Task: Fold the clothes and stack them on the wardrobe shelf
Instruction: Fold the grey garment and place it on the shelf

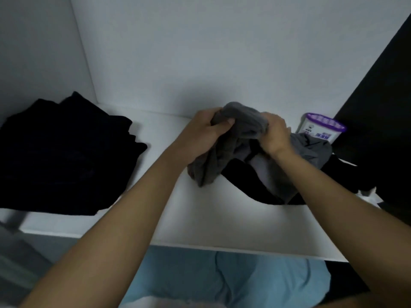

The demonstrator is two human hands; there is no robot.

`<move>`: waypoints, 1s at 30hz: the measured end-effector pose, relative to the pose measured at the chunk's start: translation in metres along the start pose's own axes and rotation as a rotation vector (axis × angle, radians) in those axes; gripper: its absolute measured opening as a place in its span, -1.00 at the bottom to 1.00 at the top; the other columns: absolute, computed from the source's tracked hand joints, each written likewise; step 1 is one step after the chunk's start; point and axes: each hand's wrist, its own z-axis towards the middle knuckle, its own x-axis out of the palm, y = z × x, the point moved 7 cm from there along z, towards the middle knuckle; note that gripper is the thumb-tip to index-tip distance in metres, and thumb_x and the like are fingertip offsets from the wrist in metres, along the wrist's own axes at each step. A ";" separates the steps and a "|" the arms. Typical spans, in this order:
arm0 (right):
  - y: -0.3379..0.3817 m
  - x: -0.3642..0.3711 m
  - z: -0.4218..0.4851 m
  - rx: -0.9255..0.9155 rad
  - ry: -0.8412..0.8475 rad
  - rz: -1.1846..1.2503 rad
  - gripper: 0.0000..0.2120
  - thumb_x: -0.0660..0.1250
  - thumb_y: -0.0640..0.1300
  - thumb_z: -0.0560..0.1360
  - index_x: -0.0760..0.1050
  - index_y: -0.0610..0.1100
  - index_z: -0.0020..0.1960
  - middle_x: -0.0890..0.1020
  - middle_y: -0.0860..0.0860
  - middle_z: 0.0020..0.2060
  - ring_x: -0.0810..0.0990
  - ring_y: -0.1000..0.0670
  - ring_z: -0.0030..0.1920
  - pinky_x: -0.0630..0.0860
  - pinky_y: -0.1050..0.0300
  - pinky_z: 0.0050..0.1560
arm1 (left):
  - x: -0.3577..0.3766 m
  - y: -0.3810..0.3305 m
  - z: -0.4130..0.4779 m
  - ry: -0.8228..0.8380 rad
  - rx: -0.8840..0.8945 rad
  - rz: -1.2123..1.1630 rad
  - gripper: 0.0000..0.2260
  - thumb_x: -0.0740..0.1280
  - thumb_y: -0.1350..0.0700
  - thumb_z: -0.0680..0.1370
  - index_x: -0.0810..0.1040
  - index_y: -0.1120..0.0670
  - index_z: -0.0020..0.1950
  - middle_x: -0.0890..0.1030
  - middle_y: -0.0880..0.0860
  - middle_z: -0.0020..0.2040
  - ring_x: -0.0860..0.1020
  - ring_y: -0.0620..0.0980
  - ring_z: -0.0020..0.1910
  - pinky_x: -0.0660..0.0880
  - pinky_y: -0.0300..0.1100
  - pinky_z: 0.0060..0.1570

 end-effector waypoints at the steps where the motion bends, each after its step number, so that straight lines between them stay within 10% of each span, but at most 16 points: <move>1: -0.004 -0.017 0.002 0.030 -0.036 0.147 -0.76 0.28 -0.25 0.52 0.60 -0.15 0.15 0.66 -0.14 0.10 0.57 -0.11 0.17 0.47 -0.17 0.24 | 0.006 -0.007 -0.008 -0.006 -0.004 -0.005 -0.83 0.33 0.00 0.57 0.68 0.02 0.01 0.72 0.04 -0.06 0.66 -0.06 -0.05 0.57 -0.15 0.02; 9: 0.008 -0.139 -0.056 -0.053 -0.132 0.413 -0.83 0.21 -0.17 0.43 0.51 -0.06 -0.31 0.59 0.05 -0.34 0.49 0.15 -0.27 0.38 0.19 -0.28 | 0.043 -0.017 -0.058 -0.288 -0.159 0.093 -0.87 0.30 0.10 0.60 0.58 0.08 0.09 0.66 0.01 -0.01 0.60 -0.11 -0.08 0.50 -0.21 -0.03; 15: -0.062 -0.128 -0.133 0.613 0.007 1.204 -0.81 0.20 -0.28 0.60 0.56 -0.27 0.11 0.64 -0.12 -0.15 0.63 -0.10 -0.15 0.57 0.12 -0.21 | 0.132 -0.022 -0.104 0.221 -0.188 0.088 0.00 0.61 -0.15 0.25 0.08 -0.23 0.52 0.35 -0.37 0.28 0.43 -0.54 0.12 0.43 -0.54 0.01; 18: -0.065 -0.108 -0.168 0.747 0.152 1.418 -0.67 0.18 -0.22 0.65 0.42 -0.29 0.39 0.60 -0.23 0.20 0.61 -0.21 0.13 0.59 0.01 -0.11 | 0.170 -0.030 -0.115 0.163 -0.049 0.219 -0.18 0.64 0.09 0.31 0.23 -0.11 0.41 0.40 -0.25 0.26 0.41 -0.57 0.15 0.41 -0.52 0.13; 23: -0.048 -0.121 -0.203 0.522 0.362 1.281 -0.76 0.34 -0.19 0.55 0.60 -0.22 0.19 0.72 -0.16 0.01 0.69 -0.16 0.04 0.64 -0.04 0.08 | 0.170 -0.008 -0.162 -0.045 -0.220 -0.040 -0.66 0.55 0.00 0.34 0.64 -0.20 0.08 0.69 -0.14 0.01 0.63 -0.23 0.05 0.52 -0.38 0.03; 30: -0.046 -0.112 -0.275 0.144 0.569 0.746 -0.46 0.46 0.25 0.41 0.46 0.07 0.29 0.61 0.21 0.11 0.60 0.18 0.09 0.54 0.17 0.15 | 0.179 0.022 -0.243 -0.162 -0.499 -0.489 -0.56 0.51 0.14 0.39 0.61 0.09 0.27 0.67 0.18 0.17 0.63 0.19 0.16 0.55 0.13 0.20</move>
